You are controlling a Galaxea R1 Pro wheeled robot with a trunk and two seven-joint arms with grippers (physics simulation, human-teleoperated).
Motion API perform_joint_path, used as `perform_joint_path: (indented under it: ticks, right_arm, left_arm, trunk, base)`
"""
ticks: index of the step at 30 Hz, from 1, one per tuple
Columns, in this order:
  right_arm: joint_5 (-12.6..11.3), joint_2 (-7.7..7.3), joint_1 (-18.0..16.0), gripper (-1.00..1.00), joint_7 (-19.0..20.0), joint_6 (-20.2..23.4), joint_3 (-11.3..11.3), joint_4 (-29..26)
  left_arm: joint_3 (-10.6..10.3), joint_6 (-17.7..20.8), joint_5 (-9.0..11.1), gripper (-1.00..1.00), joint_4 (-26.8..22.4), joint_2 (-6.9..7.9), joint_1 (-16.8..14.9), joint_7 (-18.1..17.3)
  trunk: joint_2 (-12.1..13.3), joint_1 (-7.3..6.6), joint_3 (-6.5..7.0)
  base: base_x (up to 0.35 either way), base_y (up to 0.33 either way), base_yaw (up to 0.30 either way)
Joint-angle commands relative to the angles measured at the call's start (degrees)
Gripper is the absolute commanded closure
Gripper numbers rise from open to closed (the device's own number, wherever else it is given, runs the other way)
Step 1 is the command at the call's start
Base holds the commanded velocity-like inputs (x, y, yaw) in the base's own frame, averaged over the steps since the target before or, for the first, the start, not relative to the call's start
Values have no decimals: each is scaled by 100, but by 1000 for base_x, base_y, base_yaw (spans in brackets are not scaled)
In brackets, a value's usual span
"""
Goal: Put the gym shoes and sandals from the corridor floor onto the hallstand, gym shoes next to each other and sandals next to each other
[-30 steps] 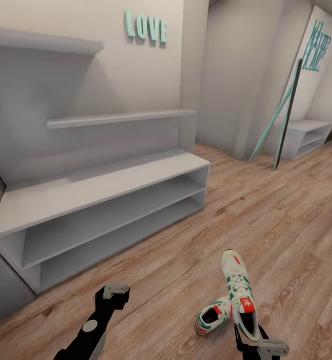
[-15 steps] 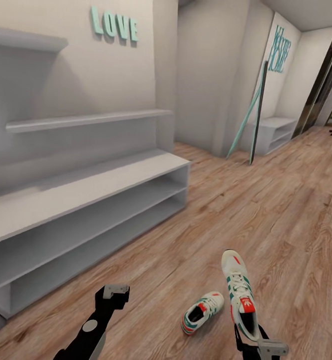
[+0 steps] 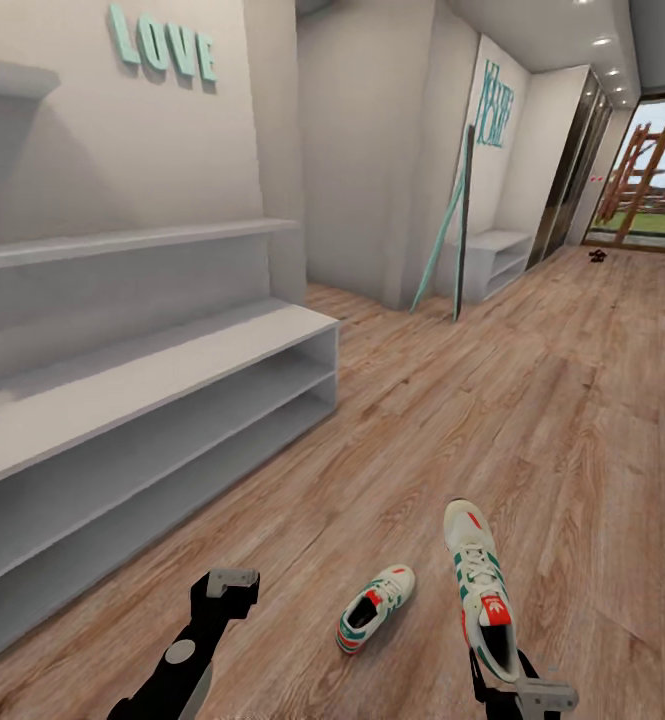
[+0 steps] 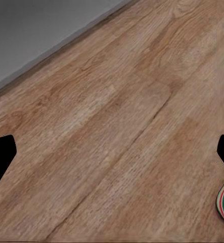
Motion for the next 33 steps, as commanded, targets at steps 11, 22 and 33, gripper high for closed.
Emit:
perform_joint_path:
  ticks: [11, 22, 33]
  right_arm:
    - [-23, -1, -3, 100, -1, -15, 14, 2]
    - [-15, 8, -3, 100, -1, -17, 21, -13]
    - [-23, 49, -3, 100, -5, -29, 15, -32]
  left_arm:
    - [-20, -13, 12, -100, 3, 3, -3, 42]
    - [-20, -10, 13, -100, 3, 3, -3, 40]
    - [-20, -13, 13, -100, 3, 11, -3, 34]
  trunk:
    - [-2, -4, -4]
    - [-2, -4, -4]
    - [-2, -4, 10]
  base:
    - [-102, 0, -257]
    - [-1, 0, -38]
    - [0, 0, 0]
